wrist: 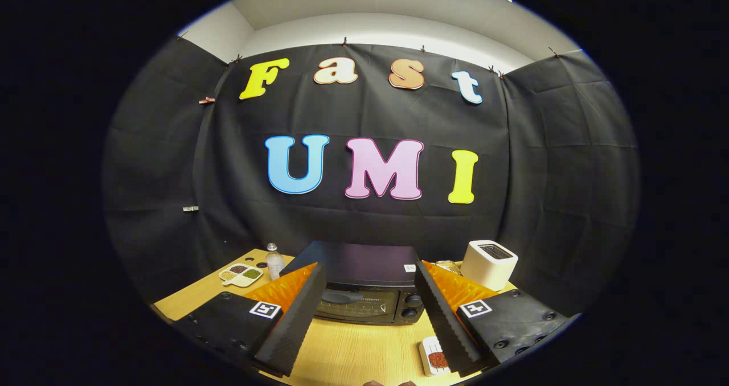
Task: Open the toaster oven, put the food inside, and close the toaster oven door.
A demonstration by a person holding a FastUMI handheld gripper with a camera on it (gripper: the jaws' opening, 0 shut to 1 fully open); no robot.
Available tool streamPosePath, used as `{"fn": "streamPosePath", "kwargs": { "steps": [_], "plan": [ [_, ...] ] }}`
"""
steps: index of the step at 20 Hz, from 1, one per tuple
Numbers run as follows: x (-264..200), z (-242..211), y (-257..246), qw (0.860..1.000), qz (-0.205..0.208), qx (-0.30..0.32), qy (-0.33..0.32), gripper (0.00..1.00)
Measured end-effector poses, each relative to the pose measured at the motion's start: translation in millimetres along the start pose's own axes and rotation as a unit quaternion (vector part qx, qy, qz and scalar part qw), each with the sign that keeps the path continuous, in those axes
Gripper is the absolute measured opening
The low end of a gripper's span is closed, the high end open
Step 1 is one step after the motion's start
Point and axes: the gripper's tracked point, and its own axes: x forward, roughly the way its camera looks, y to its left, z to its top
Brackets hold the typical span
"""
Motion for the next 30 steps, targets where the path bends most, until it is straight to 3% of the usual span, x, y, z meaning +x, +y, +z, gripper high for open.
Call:
{"fn": "streamPosePath", "kwargs": {
  "steps": [9,18,25,30],
  "plan": [
    [68,-31,8,0.999,0.01,0.004,0.042,0.98],
    [142,-101,41,0.991,0.031,0.019,0.126,0.98],
    [166,-158,53,0.982,0.02,0.028,0.185,0.98],
    [165,-157,56,0.984,0.019,0.027,0.174,0.98]
  ]
}}
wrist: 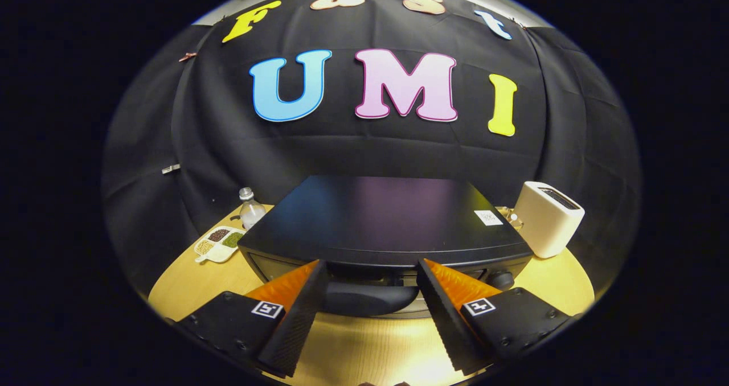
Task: Open the toaster oven, put the food inside, and close the toaster oven door.
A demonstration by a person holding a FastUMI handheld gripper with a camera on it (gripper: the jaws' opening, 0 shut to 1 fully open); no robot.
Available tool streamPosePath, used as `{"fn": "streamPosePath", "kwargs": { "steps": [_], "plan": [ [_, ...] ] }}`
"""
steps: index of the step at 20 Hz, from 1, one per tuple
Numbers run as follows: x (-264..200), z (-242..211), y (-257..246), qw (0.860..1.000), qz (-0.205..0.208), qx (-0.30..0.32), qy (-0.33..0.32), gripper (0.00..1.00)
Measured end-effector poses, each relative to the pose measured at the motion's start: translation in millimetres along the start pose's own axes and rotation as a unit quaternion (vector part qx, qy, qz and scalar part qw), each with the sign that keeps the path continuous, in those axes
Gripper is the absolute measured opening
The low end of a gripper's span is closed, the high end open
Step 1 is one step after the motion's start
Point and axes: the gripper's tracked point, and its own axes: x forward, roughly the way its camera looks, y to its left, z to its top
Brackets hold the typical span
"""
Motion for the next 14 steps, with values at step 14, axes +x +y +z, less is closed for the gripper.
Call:
{"fn": "streamPosePath", "kwargs": {
  "steps": [14],
  "plan": [
    [-55,-53,6,0.999,0.032,0.0,0.044,0.98]
  ]
}}
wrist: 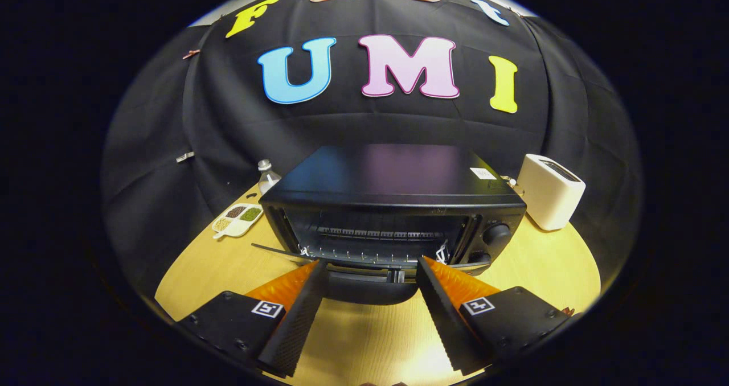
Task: Open the toaster oven, put the food inside, and close the toaster oven door.
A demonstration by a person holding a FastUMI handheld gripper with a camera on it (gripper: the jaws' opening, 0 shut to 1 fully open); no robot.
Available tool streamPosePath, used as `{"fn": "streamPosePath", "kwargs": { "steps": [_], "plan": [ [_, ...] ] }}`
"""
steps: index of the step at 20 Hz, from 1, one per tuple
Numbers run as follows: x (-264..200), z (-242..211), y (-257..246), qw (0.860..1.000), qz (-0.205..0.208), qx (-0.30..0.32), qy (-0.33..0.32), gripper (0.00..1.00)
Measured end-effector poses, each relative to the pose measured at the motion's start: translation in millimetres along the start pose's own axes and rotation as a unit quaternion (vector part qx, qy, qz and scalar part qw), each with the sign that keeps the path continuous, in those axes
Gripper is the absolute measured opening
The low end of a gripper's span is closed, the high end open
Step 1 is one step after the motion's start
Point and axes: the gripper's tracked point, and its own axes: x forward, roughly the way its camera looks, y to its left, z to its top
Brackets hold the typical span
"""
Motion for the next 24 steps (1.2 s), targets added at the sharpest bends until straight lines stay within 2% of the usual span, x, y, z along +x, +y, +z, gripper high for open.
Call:
{"fn": "streamPosePath", "kwargs": {
  "steps": [7,11,14,19,24],
  "plan": [
    [-17,-46,3,0.999,0.0,0.009,0.041,0.97],
    [-22,-98,3,0.994,0.006,0.02,0.104,0.97],
    [-28,-132,-10,0.99,-0.005,0.004,0.143,0.97],
    [-50,-105,-23,0.994,-0.01,0.011,0.107,0.99],
    [-91,-57,-63,0.998,-0.03,0.008,0.053,0.99]
  ]
}}
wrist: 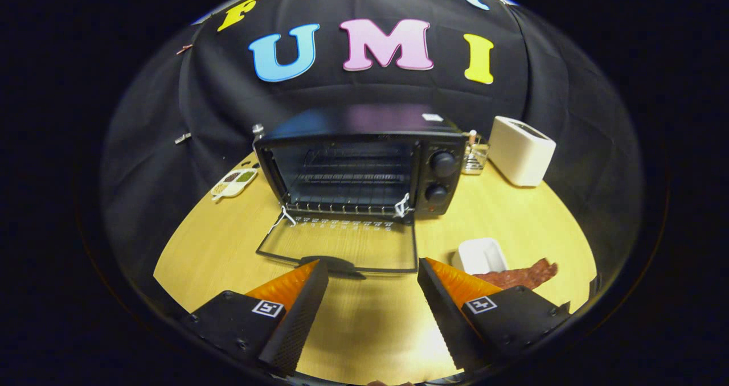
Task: Open the toaster oven, put the food inside, and close the toaster oven door.
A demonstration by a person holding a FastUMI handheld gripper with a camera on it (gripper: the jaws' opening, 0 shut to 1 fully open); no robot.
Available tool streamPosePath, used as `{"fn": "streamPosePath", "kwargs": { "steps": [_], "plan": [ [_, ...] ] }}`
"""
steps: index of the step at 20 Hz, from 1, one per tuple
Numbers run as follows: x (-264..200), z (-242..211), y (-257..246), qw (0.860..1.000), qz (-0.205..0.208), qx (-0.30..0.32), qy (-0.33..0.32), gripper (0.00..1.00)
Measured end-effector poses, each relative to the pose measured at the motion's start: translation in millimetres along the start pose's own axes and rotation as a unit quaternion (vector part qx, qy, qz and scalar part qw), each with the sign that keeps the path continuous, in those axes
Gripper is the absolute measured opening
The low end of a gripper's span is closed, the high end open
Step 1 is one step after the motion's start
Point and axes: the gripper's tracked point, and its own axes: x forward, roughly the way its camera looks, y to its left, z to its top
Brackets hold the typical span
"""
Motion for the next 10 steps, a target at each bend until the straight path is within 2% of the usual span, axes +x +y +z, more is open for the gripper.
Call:
{"fn": "streamPosePath", "kwargs": {
  "steps": [5,10],
  "plan": [
    [-40,43,-55,0.999,-0.023,0.005,-0.042,0.99],
    [-53,64,-102,0.999,-0.008,0.031,-0.034,0.99]
  ]
}}
